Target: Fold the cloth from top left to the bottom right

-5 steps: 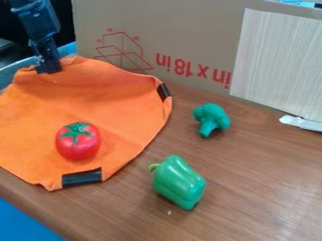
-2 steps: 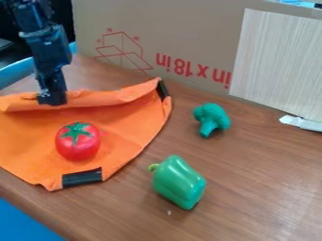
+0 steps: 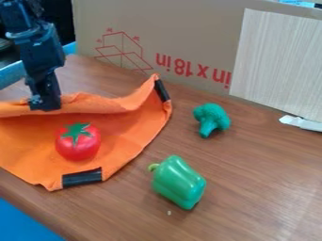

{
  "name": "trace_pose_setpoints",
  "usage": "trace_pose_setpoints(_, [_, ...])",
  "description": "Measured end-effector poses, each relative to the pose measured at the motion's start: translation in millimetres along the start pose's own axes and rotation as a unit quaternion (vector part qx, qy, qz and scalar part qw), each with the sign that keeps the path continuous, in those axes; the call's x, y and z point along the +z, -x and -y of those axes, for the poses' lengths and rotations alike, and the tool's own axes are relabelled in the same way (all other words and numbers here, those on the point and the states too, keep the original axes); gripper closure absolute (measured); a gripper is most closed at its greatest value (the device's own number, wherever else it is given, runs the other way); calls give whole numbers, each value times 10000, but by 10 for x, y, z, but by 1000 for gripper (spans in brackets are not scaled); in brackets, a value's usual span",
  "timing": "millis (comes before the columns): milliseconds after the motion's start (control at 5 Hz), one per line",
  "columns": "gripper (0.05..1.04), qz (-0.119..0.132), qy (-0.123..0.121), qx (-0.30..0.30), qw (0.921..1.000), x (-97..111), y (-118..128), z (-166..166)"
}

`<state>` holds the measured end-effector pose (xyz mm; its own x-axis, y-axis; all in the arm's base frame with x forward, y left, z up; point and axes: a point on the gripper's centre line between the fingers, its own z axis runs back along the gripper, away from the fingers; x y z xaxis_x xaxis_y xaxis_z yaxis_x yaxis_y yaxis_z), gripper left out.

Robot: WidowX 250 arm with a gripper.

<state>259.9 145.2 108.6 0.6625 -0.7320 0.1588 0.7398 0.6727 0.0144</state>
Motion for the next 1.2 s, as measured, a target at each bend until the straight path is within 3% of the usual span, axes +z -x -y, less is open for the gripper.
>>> trace_pose_setpoints(200, [1007, 39, 12, -45, 10000, 75, 19, 116])
trace_pose_setpoints(400, [1007, -60, -151, 65, 9998, 55, 19, 227])
trace_pose_setpoints(1200, [975, -69, -191, -78, 9998, 26, 20, 638])
